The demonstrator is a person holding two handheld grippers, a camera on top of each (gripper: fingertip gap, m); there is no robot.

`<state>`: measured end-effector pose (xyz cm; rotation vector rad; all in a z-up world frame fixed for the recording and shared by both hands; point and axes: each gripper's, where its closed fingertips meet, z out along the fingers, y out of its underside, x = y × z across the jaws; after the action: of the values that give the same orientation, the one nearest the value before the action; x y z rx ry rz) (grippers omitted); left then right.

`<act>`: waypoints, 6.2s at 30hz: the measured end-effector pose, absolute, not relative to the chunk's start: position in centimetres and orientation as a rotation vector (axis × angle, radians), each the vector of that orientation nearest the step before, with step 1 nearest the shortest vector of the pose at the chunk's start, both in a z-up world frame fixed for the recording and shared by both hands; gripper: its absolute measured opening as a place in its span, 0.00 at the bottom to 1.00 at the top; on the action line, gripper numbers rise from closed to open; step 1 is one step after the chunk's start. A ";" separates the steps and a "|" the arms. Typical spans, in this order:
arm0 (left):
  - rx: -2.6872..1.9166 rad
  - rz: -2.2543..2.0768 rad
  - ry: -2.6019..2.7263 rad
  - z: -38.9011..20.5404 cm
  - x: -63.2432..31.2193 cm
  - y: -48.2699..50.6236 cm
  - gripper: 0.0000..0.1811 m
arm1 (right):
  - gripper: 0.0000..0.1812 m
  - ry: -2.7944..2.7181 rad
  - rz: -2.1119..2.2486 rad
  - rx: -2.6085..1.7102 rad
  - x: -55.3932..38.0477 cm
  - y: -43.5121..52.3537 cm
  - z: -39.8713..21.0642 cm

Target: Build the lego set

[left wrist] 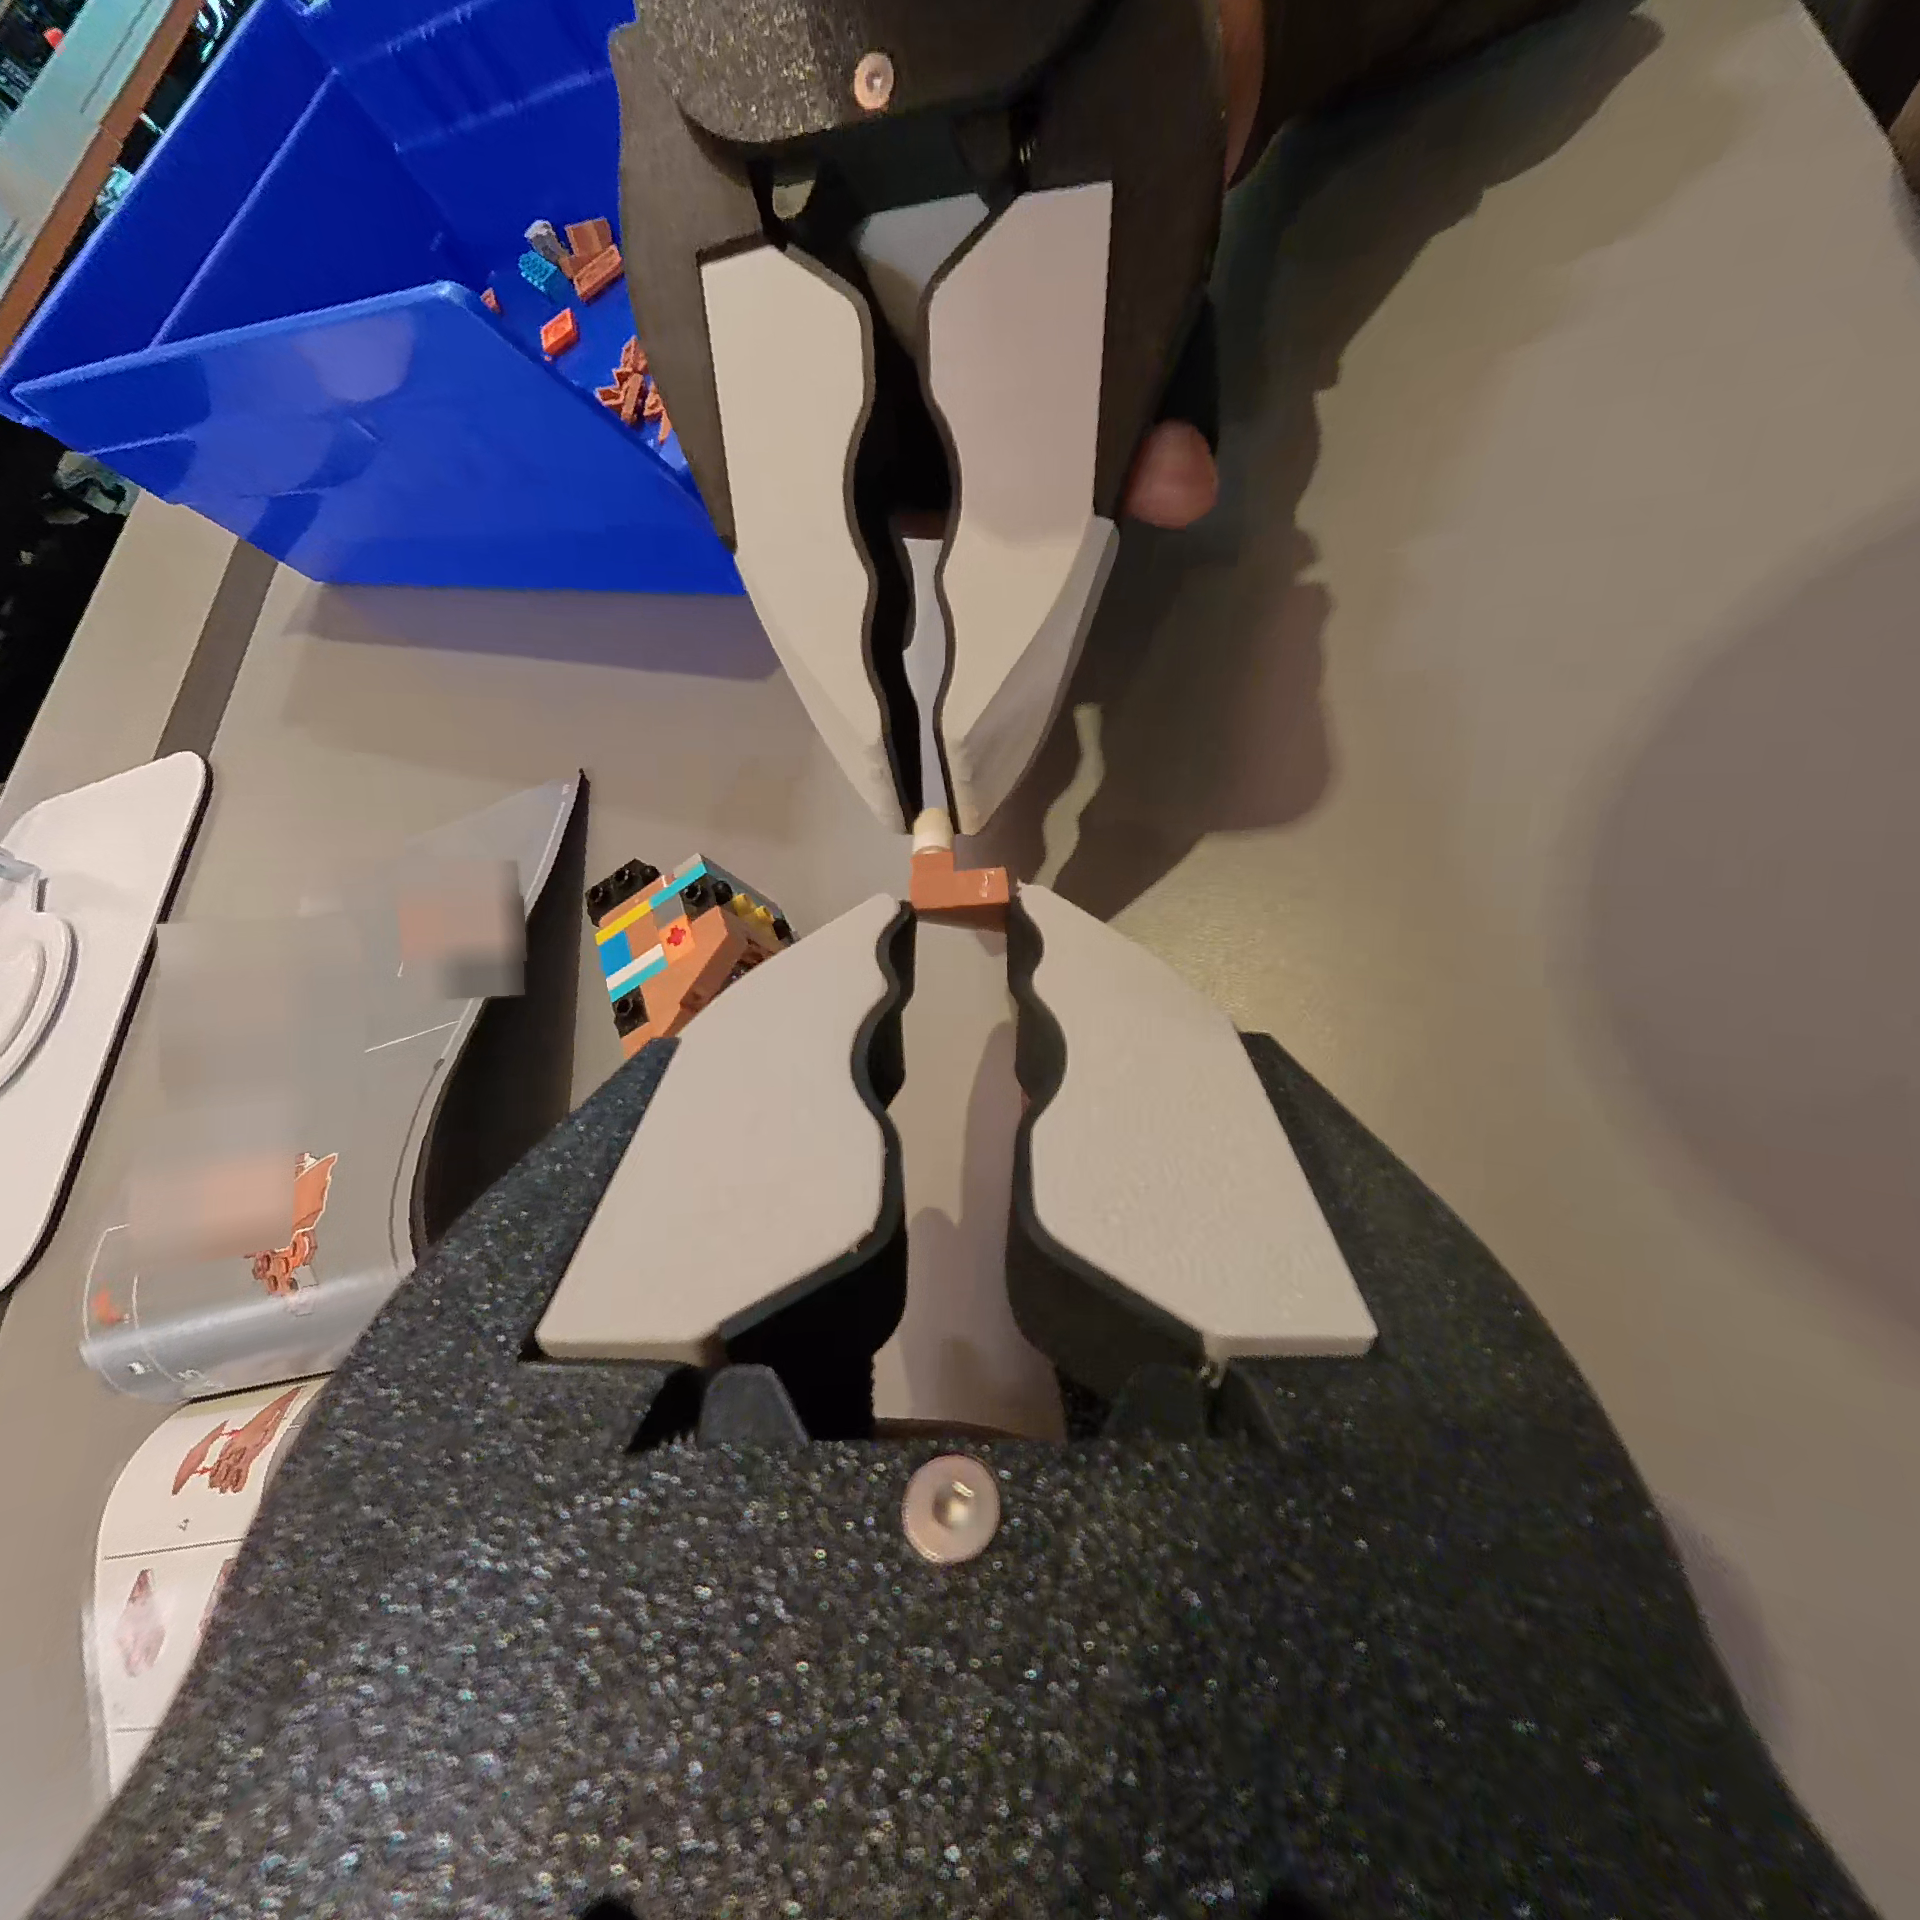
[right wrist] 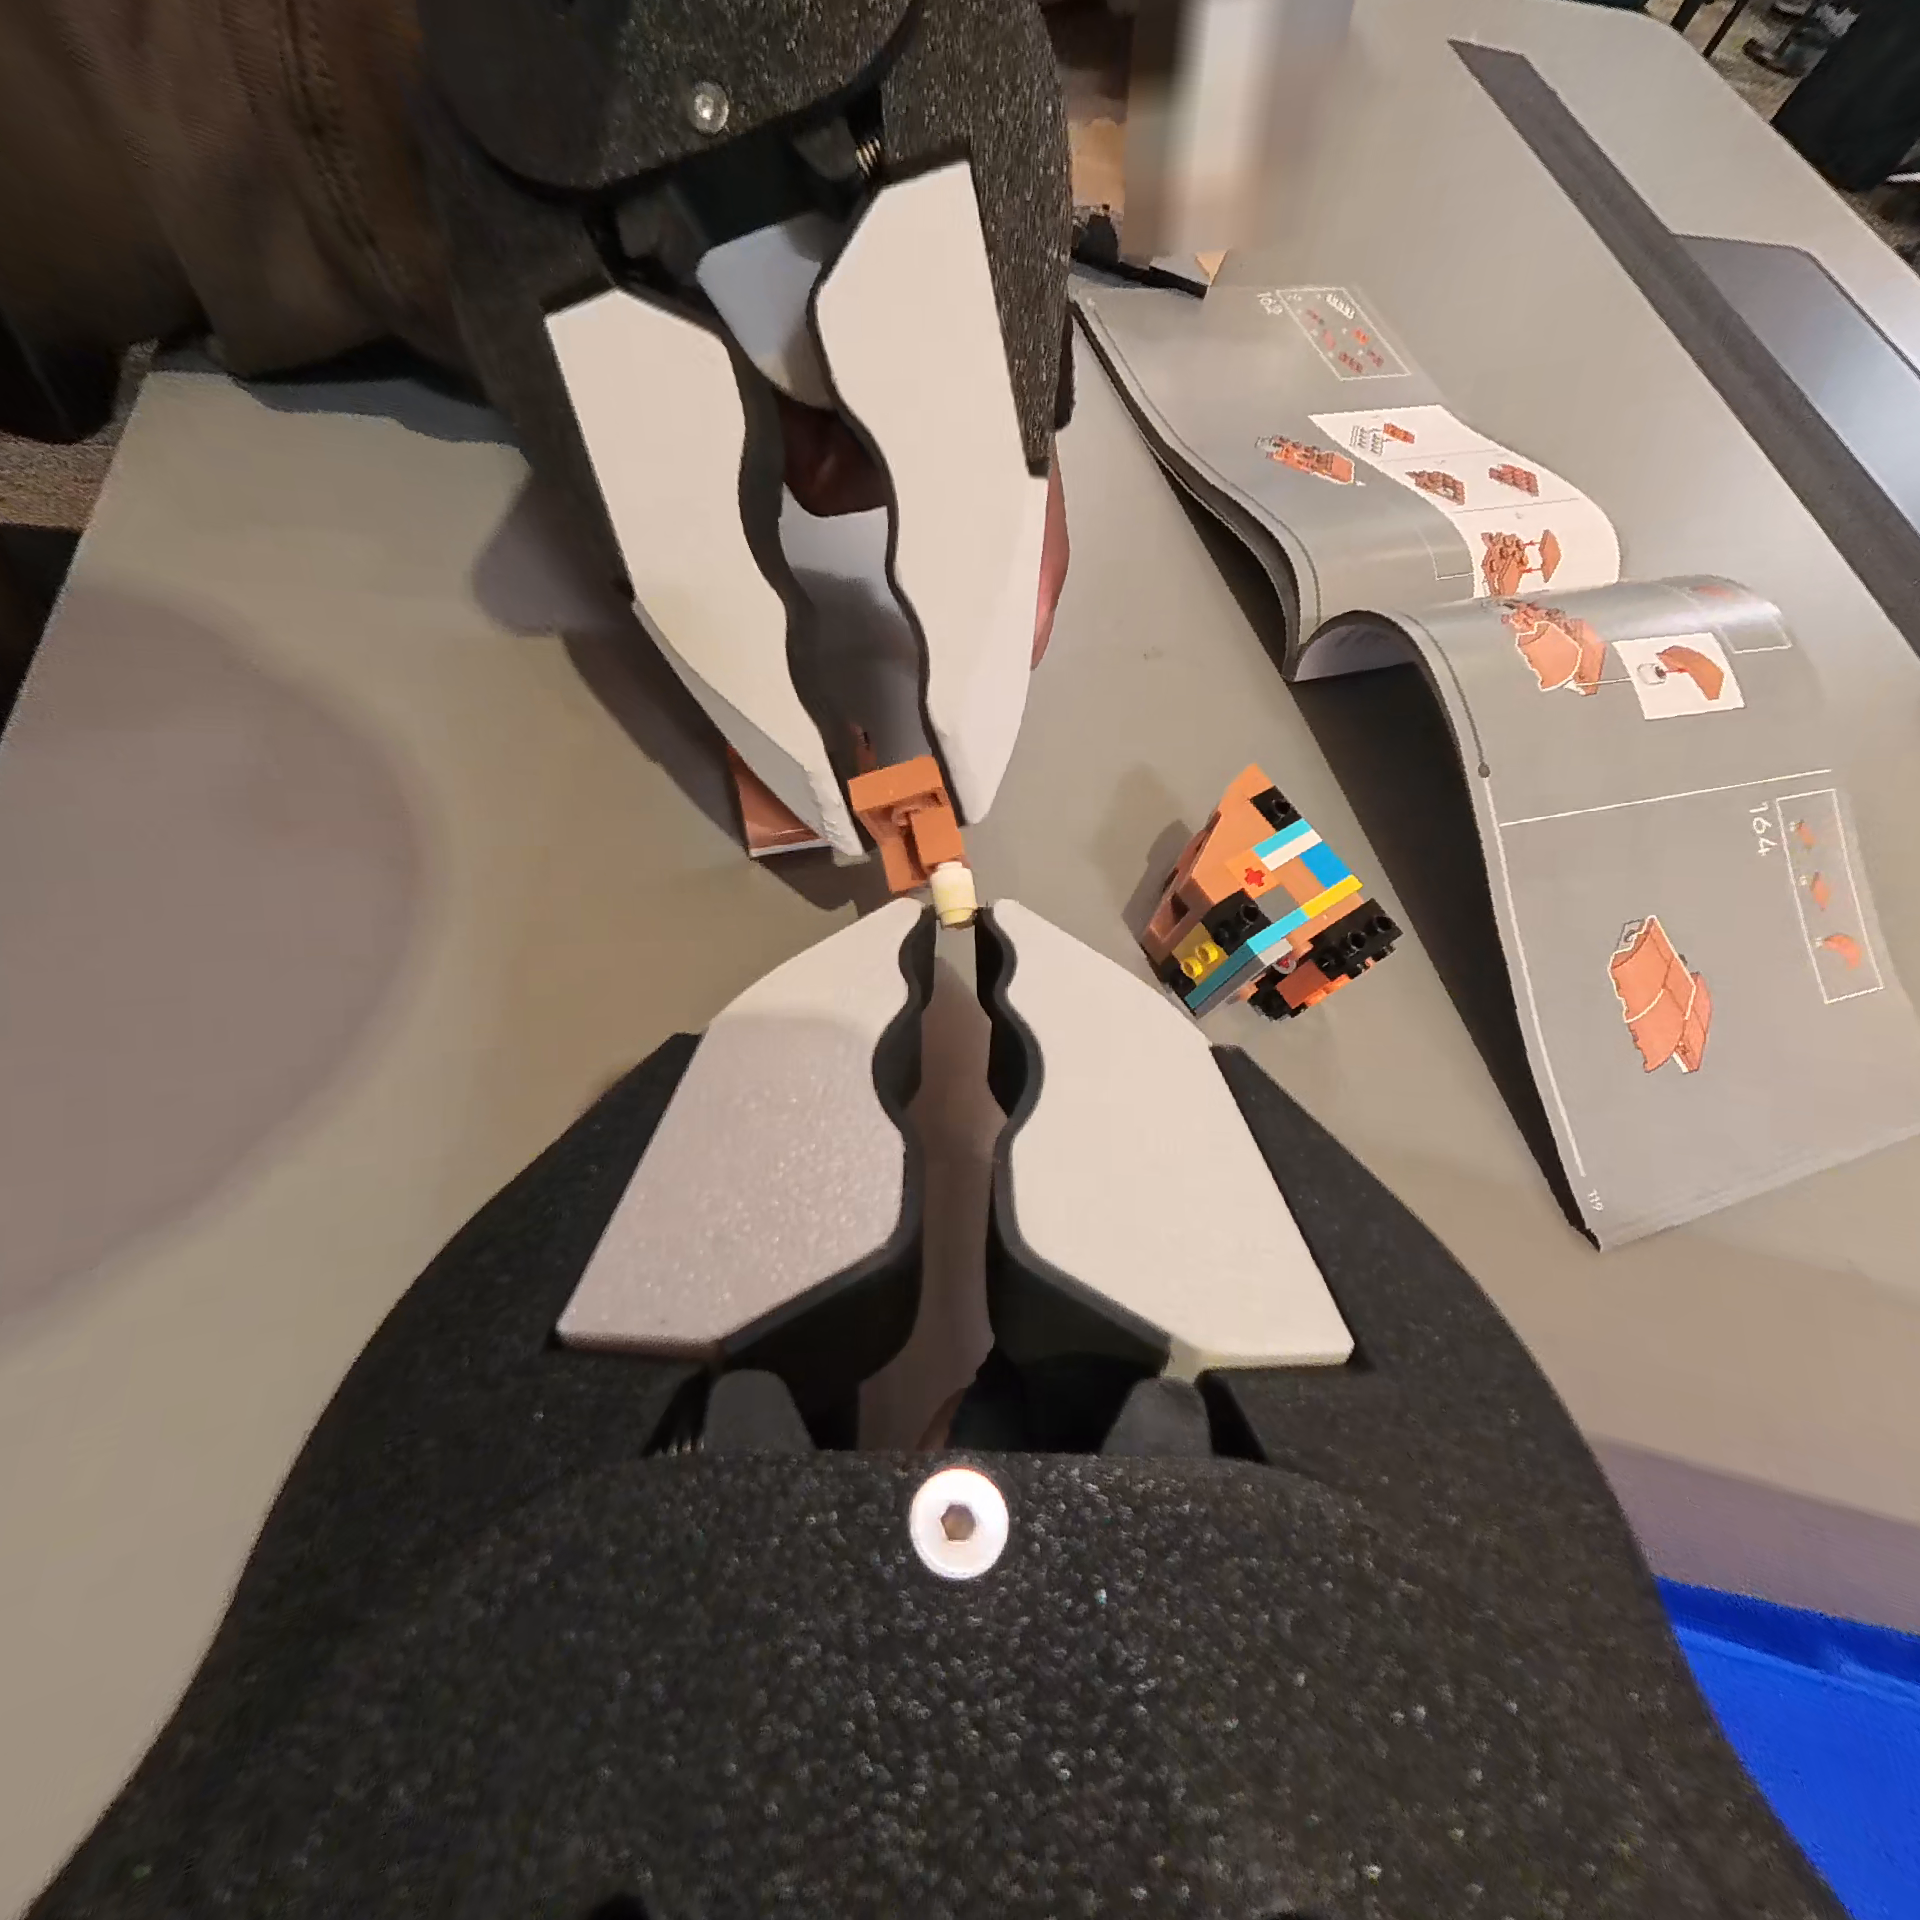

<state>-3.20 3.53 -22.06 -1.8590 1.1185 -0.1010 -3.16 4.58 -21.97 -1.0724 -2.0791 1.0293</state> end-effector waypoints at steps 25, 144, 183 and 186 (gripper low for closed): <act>-1.922 -0.106 1.138 -23.0 -3.1 3.4 0.09 | 0.04 -2.112 1.021 -1.080 -3.3 4.2 -23.3; -1.843 -1.109 0.009 -18.7 -8.1 4.8 0.09 | 0.13 -1.807 0.871 -0.880 -5.3 4.9 -20.4; -1.526 -0.639 0.053 -14.5 -13.4 5.6 0.09 | 0.13 -1.727 0.807 -0.806 -5.1 5.6 -19.8; -1.512 -0.618 0.049 -14.5 -13.9 5.7 0.09 | 0.13 -1.717 0.807 -0.796 -5.0 5.6 -19.6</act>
<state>-13.90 5.69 -14.47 -1.5124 0.0491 -0.6178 -4.98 5.63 -19.63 -0.7964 -1.7175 0.8069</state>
